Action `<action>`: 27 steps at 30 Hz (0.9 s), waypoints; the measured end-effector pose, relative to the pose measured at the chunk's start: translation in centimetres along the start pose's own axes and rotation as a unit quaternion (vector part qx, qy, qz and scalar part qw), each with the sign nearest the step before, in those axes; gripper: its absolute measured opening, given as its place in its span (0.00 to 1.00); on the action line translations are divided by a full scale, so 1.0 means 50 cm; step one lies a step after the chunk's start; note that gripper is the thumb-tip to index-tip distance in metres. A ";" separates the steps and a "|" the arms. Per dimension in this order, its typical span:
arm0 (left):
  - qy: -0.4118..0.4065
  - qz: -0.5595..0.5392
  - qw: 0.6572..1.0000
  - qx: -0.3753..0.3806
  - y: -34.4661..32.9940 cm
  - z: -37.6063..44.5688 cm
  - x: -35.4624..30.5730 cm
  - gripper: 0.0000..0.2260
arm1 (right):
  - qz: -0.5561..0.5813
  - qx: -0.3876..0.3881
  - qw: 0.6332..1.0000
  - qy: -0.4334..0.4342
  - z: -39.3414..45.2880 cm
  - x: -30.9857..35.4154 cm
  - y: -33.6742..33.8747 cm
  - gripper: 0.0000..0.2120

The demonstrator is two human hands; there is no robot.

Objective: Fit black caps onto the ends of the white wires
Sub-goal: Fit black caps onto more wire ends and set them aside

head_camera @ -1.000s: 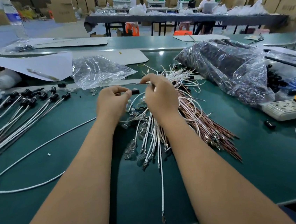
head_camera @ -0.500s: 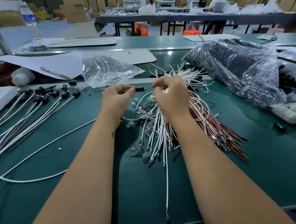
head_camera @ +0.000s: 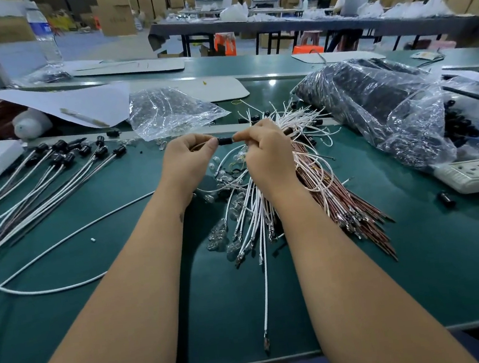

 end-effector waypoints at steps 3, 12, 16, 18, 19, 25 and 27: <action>-0.004 0.002 1.000 0.009 -0.002 0.002 0.000 0.04 | -0.009 0.000 1.000 0.017 -0.002 0.001 0.000 0.15; -0.031 -0.017 0.999 0.030 -0.003 -0.004 -0.007 0.05 | -0.007 0.026 1.000 0.006 -0.002 -0.012 -0.006 0.17; -0.057 0.035 0.998 0.023 -0.007 -0.005 -0.011 0.04 | -0.012 0.056 0.998 0.030 -0.002 -0.006 -0.009 0.17; -0.072 0.083 0.994 0.015 -0.007 -0.006 -0.012 0.04 | -0.030 0.078 0.995 0.051 -0.001 0.000 -0.013 0.14; -0.077 0.105 0.991 0.009 -0.006 -0.005 -0.013 0.04 | -0.054 0.085 0.993 0.060 0.000 0.001 -0.015 0.11; 0.041 0.266 0.947 -0.176 0.061 0.031 0.012 0.07 | -0.235 0.037 0.971 0.039 0.007 -0.027 0.008 0.09; 0.053 0.344 0.916 -0.199 0.064 0.030 0.016 0.08 | -0.236 0.039 0.970 0.039 0.008 -0.027 0.009 0.09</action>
Point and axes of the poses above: each hand's wrist, its own z-axis towards the middle knuckle, its own y-axis out of the back of the hand, x = y × z, the point moved 2 cm from there along z, towards the middle knuckle, and after that the axes turned 12 degrees about y, right-handed, at the moved point
